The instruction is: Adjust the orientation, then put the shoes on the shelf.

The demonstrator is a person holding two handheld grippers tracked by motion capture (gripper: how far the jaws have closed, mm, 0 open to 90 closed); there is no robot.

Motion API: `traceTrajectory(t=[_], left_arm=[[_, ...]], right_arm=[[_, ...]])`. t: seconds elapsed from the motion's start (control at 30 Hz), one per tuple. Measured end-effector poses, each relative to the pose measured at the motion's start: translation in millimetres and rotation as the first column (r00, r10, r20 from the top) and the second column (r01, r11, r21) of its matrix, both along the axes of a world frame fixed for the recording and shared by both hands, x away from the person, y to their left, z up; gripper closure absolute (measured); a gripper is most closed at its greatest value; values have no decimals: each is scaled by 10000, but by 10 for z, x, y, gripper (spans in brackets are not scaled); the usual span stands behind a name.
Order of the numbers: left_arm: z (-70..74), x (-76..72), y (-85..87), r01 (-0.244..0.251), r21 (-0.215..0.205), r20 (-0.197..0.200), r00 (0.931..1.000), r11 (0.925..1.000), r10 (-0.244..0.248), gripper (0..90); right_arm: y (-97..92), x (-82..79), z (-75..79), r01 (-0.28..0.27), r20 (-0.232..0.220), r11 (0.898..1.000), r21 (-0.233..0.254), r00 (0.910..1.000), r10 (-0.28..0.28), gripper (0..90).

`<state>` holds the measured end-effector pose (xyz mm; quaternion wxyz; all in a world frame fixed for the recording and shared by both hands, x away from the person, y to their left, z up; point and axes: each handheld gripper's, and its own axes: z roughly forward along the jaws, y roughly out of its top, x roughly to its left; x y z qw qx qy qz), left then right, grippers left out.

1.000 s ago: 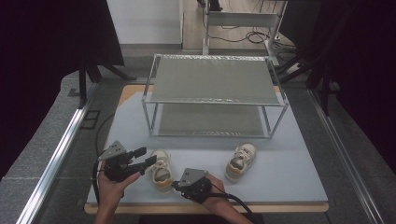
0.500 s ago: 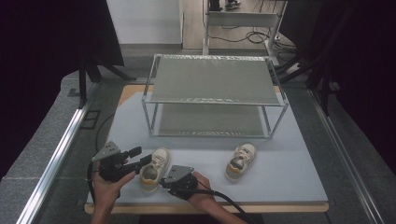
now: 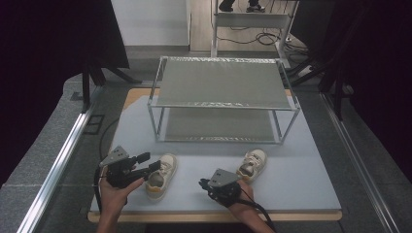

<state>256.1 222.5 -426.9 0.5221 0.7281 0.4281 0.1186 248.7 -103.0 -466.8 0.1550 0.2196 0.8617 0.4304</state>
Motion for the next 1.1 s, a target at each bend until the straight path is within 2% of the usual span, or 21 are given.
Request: traceTrajectory(t=[0.13,0.37,0.53,0.73,0.8,0.9,0.97,1.0,1.1], left_arm=[[-2,11,-7,81,4,-8,10000,10000,-81,405],[-13,15,-14,125,24,-11,9999,9999,-125,405],[-7,16,-14,120,31,4,9999,9999,-120,404],[-17,16,-26,161,45,-26,9999,9999,-161,404],[-19,18,-28,177,54,-29,9998,9998,-177,405],[-41,32,-35,187,81,-118,9998,9998,-186,404],[-44,33,-45,224,120,-129,9997,9997,-223,404],[-44,32,-47,244,70,-124,9996,9997,-243,405],[-44,32,-45,250,111,-122,9996,9996,-248,405]], right_arm=[[-154,46,46,492,25,9986,179,9988,-493,854],[-274,87,55,948,31,9953,192,9955,-949,852],[-344,125,25,1300,27,9915,-68,9915,-1300,850],[-403,171,-18,1813,160,9818,-567,9834,-1807,851],[-415,180,-20,1893,130,9802,-584,9819,-1889,852],[-433,209,-34,2174,290,9722,-864,9760,-2157,864],[-441,227,-57,2480,559,9620,-1144,9684,-2430,889],[-444,227,-52,2460,436,9630,-1104,9692,-2426,889],[-459,210,-50,2609,457,9578,-1208,9653,-2572,891]])
